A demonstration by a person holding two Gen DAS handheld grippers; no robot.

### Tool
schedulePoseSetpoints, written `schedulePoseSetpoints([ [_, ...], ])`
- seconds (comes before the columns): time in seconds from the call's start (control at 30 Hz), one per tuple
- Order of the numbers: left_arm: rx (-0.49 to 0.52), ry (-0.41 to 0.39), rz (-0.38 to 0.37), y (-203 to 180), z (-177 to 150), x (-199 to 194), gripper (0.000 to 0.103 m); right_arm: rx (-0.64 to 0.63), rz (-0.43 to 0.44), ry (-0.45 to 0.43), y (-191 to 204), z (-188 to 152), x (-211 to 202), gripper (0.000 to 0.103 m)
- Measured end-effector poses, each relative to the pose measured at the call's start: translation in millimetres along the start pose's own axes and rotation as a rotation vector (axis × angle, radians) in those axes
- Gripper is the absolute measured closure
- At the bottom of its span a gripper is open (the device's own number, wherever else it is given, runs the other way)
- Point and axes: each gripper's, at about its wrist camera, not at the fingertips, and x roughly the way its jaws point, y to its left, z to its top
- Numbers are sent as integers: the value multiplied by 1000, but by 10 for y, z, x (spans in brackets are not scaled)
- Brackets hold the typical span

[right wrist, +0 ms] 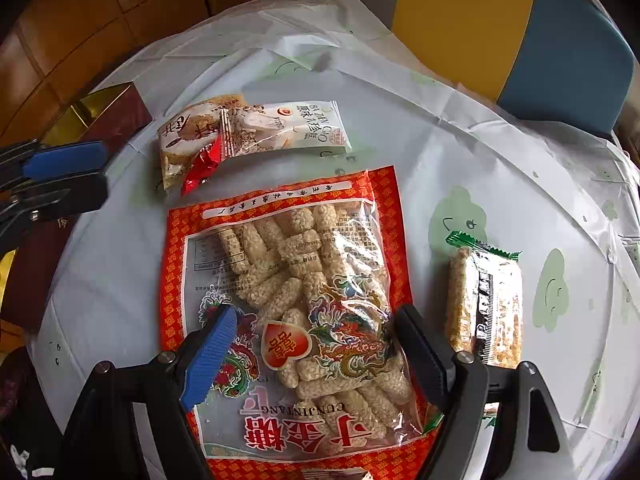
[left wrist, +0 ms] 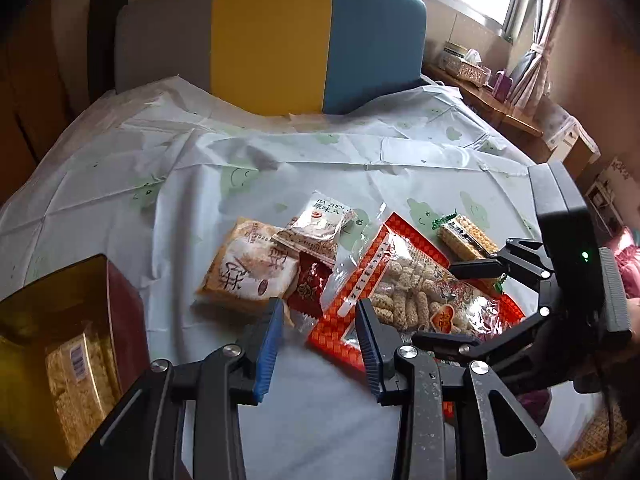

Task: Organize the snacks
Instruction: 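Close the right tool on the red-bordered candy bag while the left tool grasps a small red candy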

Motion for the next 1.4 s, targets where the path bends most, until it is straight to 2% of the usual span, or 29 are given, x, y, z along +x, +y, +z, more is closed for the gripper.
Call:
schedulePoseSetpoints([
  [0.13, 72, 27, 39, -125, 152, 244, 66, -9, 20, -26, -6, -43, -53, 20],
  [0.23, 121, 59, 68, -158, 187, 433, 71, -16, 27, -33, -23, -68, -60, 20],
  [0.3, 128, 81, 81, -154, 180, 532, 79, -28, 24, -28, -7, -24, -25, 20],
  [0.43, 164, 79, 101, -155, 121, 625, 83, -35, 28, -1, 40, -10, -56, 20],
  [0.63, 227, 44, 142, -231, 93, 566, 90, -12, 39, -10, -40, -7, -67, 20],
  [0.77, 190, 4, 107, -214, 79, 367, 90, -27, 37, -35, -101, -54, 49, 6],
  [0.87, 152, -35, 81, -188, 46, 131, 90, -14, 59, -42, -154, -77, 77, 6],
  [0.9, 141, -50, 73, -178, 34, 44, 90, -18, 52, -39, -148, -76, 76, 7],
  [0.93, 122, -67, 61, -157, 19, -61, 90, -24, 50, -37, -79, -67, 41, 15],
  [0.97, 105, -78, 50, -141, -3, -146, 90, -31, 52, -40, -54, -56, 17, 30],
  [1.07, 69, -108, 35, -105, -104, -396, 90, -21, 49, -49, 12, 9, -43, 49],
  [1.23, -4, -127, -4, -48, -411, -743, 90, -17, 43, -55, 125, 42, -146, 68],
  [1.4, -27, -124, -26, -85, -747, -950, 90, 23, 31, -52, 139, 40, -124, 71],
])
